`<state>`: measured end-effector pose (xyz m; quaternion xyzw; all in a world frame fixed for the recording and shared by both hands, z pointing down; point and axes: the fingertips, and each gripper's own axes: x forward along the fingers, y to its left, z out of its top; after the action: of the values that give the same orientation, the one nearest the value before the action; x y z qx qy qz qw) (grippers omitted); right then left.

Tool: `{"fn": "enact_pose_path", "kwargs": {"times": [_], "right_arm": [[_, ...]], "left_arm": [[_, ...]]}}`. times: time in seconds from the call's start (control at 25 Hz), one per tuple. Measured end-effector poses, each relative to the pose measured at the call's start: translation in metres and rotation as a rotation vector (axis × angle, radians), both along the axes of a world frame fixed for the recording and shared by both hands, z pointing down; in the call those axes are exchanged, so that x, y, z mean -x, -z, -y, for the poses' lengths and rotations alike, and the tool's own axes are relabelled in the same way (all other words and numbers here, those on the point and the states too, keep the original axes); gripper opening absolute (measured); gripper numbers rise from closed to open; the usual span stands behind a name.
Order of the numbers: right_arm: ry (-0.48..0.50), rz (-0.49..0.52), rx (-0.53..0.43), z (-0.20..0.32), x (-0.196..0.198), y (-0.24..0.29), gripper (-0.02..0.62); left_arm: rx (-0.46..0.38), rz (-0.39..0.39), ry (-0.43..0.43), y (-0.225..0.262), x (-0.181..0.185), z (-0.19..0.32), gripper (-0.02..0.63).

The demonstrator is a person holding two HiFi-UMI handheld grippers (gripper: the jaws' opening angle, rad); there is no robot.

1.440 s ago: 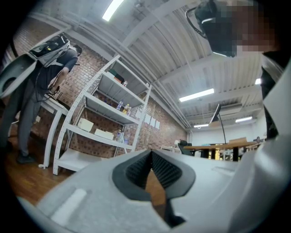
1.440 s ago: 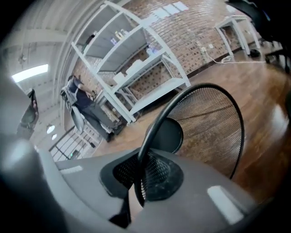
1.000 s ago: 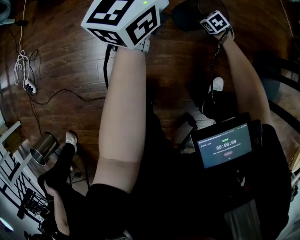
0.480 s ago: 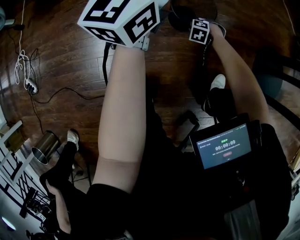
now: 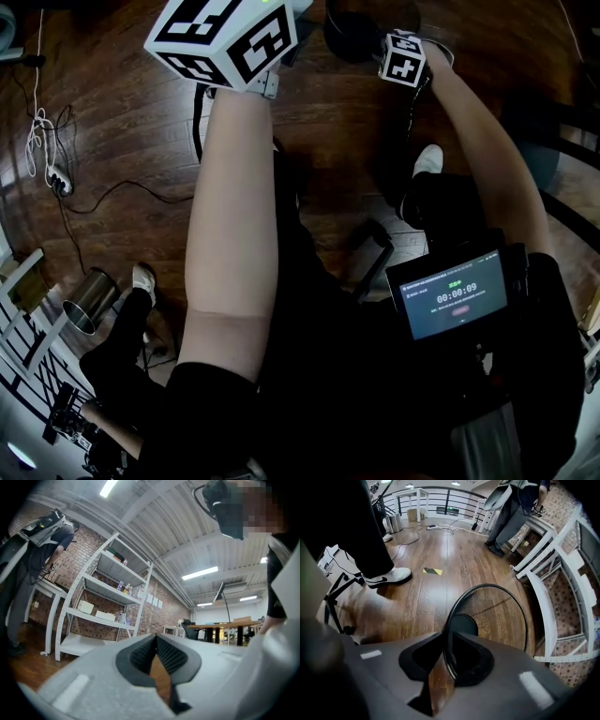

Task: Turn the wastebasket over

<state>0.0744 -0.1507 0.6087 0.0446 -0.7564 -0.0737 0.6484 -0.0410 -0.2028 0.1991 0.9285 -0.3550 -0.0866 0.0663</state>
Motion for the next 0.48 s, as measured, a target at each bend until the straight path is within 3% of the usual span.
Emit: {"fn": "enact_pose_path", "kwargs": {"times": [0.12,0.2,0.32,0.48], "right_arm": [[-0.018,0.075,-0.056,0.0,-0.011,0.044,0.075],[-0.1,0.223,-0.113,0.009,-0.008,0.089,0.067],[-0.332,0.581,-0.192,0.032,-0.009,0.183,0.028],[-0.617,1.077,-0.197,0.041,-0.022,0.316,0.025]], "left_arm": [[0.001,-0.004,0.016,0.005,-0.003,-0.001,0.002],[0.0,0.002,0.02,0.009,-0.008,-0.001,0.002],[-0.001,0.026,-0.004,0.006,-0.023,-0.001,0.002],[0.0,0.07,-0.046,-0.008,-0.04,-0.006,0.002]]}}
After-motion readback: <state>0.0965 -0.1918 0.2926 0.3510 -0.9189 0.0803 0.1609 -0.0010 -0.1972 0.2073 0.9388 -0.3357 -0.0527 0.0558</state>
